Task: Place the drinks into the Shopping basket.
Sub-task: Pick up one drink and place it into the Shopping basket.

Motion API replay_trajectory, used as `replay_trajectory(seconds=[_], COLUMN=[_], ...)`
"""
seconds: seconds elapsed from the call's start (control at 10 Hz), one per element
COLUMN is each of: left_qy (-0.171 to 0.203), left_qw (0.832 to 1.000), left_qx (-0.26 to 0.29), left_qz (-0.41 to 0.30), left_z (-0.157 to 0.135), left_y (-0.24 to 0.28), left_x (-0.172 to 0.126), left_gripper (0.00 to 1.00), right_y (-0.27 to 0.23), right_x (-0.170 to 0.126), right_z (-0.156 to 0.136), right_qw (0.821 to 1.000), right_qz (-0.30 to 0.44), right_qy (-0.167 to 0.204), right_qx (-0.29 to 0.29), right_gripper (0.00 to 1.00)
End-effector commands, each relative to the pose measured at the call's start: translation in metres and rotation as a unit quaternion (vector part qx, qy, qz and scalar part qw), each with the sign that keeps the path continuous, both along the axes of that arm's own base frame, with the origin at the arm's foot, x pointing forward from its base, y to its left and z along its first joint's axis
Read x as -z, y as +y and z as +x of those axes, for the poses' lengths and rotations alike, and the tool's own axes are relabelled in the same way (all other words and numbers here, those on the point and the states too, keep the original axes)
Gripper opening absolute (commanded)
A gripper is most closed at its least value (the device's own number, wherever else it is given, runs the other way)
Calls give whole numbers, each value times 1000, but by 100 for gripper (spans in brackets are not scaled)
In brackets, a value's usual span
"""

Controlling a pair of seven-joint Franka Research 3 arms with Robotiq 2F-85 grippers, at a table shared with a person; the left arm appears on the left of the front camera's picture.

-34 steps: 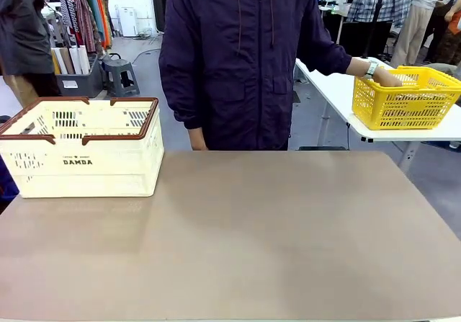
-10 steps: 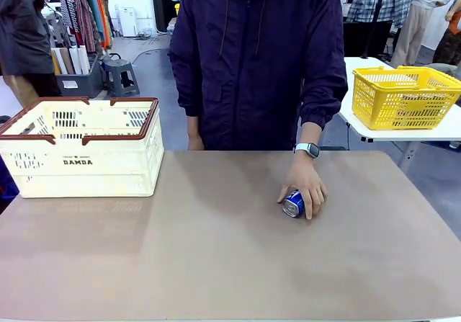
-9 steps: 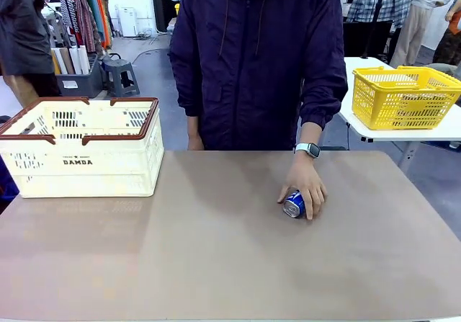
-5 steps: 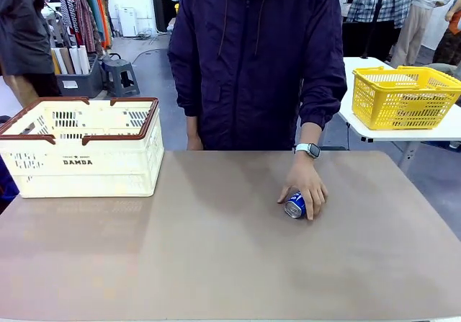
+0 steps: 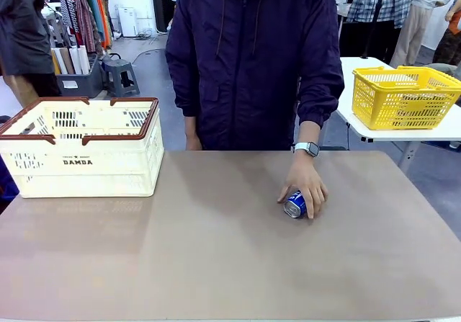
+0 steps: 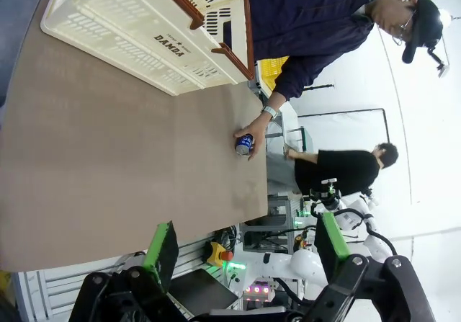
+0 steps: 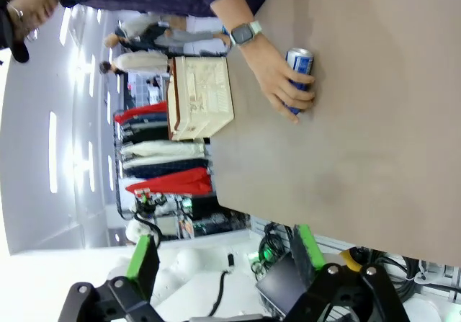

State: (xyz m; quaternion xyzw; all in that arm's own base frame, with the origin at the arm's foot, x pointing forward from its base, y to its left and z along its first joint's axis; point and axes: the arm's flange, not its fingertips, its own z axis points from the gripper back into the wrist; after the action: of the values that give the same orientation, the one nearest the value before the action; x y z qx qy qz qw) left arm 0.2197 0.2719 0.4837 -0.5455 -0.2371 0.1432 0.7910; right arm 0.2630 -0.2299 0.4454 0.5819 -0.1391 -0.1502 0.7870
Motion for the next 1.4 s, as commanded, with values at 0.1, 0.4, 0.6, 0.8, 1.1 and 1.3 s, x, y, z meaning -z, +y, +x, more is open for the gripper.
replay_trajectory(seconds=[0.1, 0.4, 0.6, 0.8, 1.1, 1.3], left_qy=[-9, -9, -9, -9, -9, -9], left_qw=[1000, 1000, 1000, 1000, 1000, 1000], left_qx=[2, 2, 2, 2, 2, 2], left_qz=[-4, -4, -4, -4, -4, -4], left_z=[-1, -1, -1, -1, -1, -1], left_y=[1, 1, 1, 1, 1, 1], left_x=[-3, -3, -3, -3, -3, -3], left_gripper=[100, 100, 100, 100, 100, 100], right_y=[122, 156, 53, -55, -104, -94], right_x=[-15, 4, -31, -26, -11, -12], right_z=[74, 91, 58, 0, -35, -25], right_qw=[984, 980, 989, 995, 995, 994], right_qz=[-102, -104, -69, -94, -70, -81], right_qy=[-14, -38, -65, -22, -13, -19], right_qx=[-143, -167, -117, -35, 69, 71], right_gripper=[100, 100, 100, 100, 100, 100])
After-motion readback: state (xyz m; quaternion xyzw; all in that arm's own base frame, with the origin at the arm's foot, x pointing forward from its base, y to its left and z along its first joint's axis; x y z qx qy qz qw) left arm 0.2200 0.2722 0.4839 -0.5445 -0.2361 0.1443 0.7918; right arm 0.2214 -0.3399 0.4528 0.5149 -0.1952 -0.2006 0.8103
